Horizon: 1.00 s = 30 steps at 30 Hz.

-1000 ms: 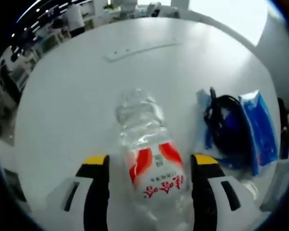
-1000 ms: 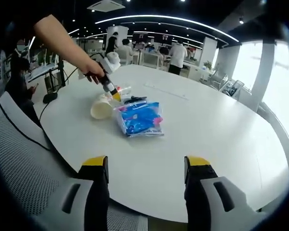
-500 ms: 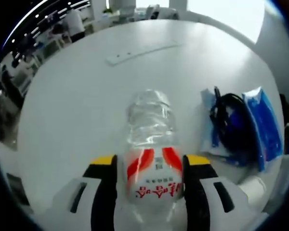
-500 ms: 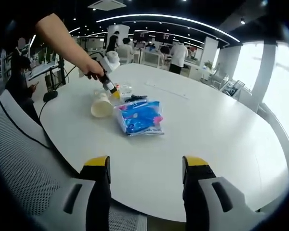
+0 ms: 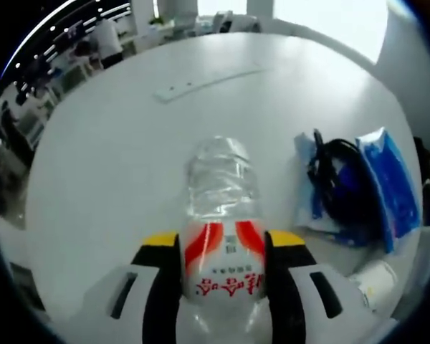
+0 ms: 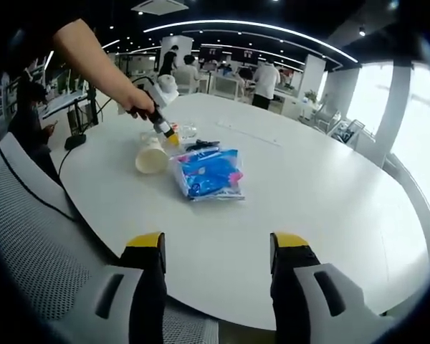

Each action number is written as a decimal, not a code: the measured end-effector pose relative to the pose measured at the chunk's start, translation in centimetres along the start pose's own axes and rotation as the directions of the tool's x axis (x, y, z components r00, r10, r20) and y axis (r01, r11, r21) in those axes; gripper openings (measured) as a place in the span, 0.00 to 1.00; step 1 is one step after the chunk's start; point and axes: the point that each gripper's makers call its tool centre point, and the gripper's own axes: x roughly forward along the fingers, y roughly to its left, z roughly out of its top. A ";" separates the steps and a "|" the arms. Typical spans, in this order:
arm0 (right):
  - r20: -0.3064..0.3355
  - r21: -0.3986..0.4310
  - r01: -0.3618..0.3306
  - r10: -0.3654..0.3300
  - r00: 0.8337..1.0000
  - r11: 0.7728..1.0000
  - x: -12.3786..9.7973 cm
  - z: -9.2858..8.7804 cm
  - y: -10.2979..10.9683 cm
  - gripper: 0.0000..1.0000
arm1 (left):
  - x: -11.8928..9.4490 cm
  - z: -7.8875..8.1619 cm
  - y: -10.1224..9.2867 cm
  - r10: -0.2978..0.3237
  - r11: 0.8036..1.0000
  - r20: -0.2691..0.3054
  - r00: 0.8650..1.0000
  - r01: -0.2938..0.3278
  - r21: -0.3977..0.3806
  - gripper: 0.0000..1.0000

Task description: Arrange the tabletop items into an orderly group along one side of the table until the central work area is clear of visible clutter.

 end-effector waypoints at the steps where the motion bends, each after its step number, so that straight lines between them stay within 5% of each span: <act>1: 0.000 -0.001 0.000 0.000 1.000 1.000 0.0 0.0 0.0 0.58 | 0.0 0.0 0.0 -0.002 1.000 -0.001 1.000 0.002 0.001 0.42; 30: -0.010 -0.005 -0.008 0.008 1.000 1.000 -0.1 -0.2 0.2 0.52 | 0.2 0.1 -0.2 -0.017 1.000 0.038 0.999 0.016 0.025 0.38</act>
